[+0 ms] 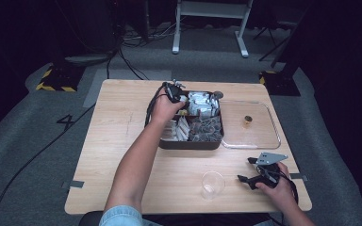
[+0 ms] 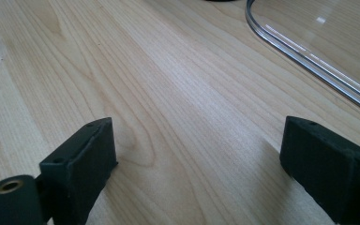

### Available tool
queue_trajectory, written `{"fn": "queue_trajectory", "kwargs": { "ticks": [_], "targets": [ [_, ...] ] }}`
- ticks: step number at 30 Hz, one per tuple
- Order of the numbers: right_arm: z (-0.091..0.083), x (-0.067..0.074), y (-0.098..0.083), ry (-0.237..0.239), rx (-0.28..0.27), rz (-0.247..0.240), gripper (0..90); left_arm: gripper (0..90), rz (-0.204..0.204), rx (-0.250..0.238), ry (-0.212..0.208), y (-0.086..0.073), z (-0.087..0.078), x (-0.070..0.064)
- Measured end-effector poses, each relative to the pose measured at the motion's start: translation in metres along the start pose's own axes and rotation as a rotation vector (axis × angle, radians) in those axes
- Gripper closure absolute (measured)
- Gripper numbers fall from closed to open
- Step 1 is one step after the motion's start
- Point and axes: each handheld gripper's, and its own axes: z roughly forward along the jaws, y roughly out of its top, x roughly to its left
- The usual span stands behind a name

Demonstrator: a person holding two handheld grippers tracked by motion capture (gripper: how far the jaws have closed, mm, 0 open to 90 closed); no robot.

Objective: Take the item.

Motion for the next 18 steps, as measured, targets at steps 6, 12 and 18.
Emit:
{"fn": "queue_trajectory", "kwargs": {
  "ticks": [6, 12, 18],
  "targets": [
    [0.0, 0.0, 0.0, 0.001, 0.0, 0.002, 10.9, 54.8, -0.017, 0.037, 0.009, -0.003, 0.006, 0.005],
    [0.0, 0.0, 0.0, 0.001, 0.001, -0.001, 10.9, 61.1, -0.024, 0.079, 0.009, -0.007, 0.011, 0.01],
    [0.0, 0.0, 0.0, 0.001, 0.001, -0.001, 10.9, 63.5, -0.026, 0.105, 0.013, -0.01, 0.017, 0.012]
  ]
}}
